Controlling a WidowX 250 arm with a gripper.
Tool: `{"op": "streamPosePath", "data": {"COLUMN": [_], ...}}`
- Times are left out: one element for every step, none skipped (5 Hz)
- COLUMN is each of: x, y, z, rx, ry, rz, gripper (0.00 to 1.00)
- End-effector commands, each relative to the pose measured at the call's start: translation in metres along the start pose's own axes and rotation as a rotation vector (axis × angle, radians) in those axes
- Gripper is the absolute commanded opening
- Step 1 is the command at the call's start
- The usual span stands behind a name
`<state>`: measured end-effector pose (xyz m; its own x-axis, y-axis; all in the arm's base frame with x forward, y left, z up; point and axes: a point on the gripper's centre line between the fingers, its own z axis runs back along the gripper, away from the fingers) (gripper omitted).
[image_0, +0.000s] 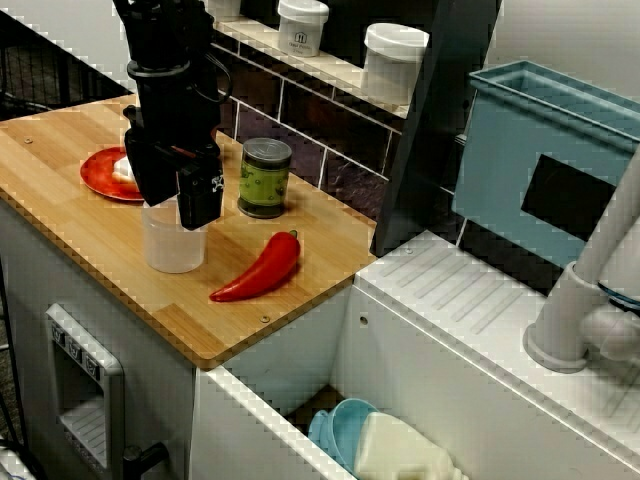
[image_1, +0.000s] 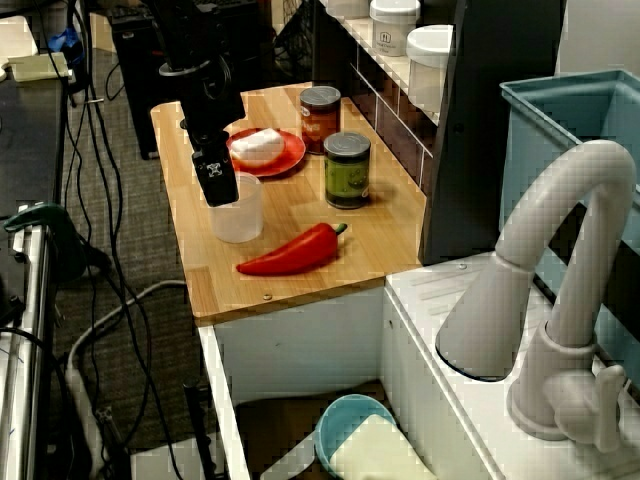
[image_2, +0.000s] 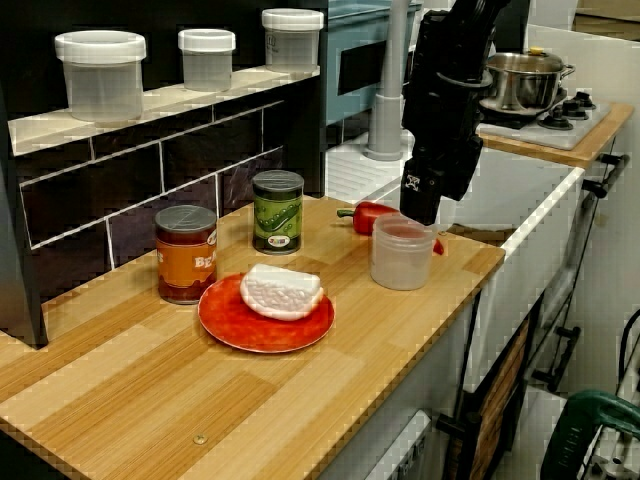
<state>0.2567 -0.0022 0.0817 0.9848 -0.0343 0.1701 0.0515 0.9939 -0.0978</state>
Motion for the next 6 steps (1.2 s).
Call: {"op": "streamPosePath", "data": {"x": [0.010, 0.014, 0.015, 0.016, 0.016, 0.017], "y": [-0.006, -0.006, -0.006, -0.005, -0.004, -0.004], "z": [0.003, 0.000, -0.006, -0.011, -0.016, -0.020], "rx": [0.010, 0.013, 0.023, 0.030, 0.038, 0.045], "ry": [-0.031, -0.039, -0.035, -0.030, -0.029, -0.029], "rz": [0.006, 0.011, 0.008, 0.008, 0.012, 0.015], "gripper": [1.00, 1.00, 1.00, 1.00, 1.00, 1.00]}}
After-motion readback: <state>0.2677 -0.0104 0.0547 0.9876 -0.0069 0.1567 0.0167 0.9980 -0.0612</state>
